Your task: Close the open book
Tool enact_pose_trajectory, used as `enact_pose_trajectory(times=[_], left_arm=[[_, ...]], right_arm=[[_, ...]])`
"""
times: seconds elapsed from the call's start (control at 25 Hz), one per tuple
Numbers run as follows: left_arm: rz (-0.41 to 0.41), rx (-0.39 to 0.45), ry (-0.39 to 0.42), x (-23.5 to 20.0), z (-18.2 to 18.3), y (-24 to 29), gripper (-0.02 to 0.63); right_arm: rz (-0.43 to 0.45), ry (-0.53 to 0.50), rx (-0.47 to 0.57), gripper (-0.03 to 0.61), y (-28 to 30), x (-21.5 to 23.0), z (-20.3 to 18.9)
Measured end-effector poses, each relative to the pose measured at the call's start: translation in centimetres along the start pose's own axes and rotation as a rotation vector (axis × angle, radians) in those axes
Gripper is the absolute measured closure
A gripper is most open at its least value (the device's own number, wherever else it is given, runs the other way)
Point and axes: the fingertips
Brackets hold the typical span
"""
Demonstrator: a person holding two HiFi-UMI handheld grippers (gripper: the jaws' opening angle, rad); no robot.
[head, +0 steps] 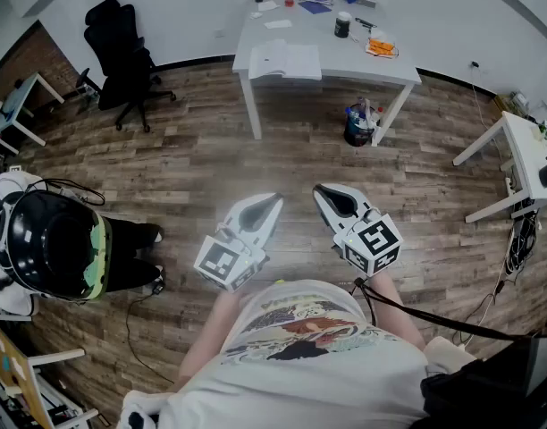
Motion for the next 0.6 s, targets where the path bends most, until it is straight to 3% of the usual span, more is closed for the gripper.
enact_pose_trajectory(times=[0.6], left_arm=[[-0.002,-0.009,-0.019,-1.2,-0.1,-1.3,0.601]], right_arm=[[0.035,-0.009,0.019,0.548,1.5,-2.2,0.6]])
Point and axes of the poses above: the fingertips, and each gripper's own axes: y forward along the fingers, x to its right, z out of its top, and after that the axes turned 3 degrees about -y, right-handed
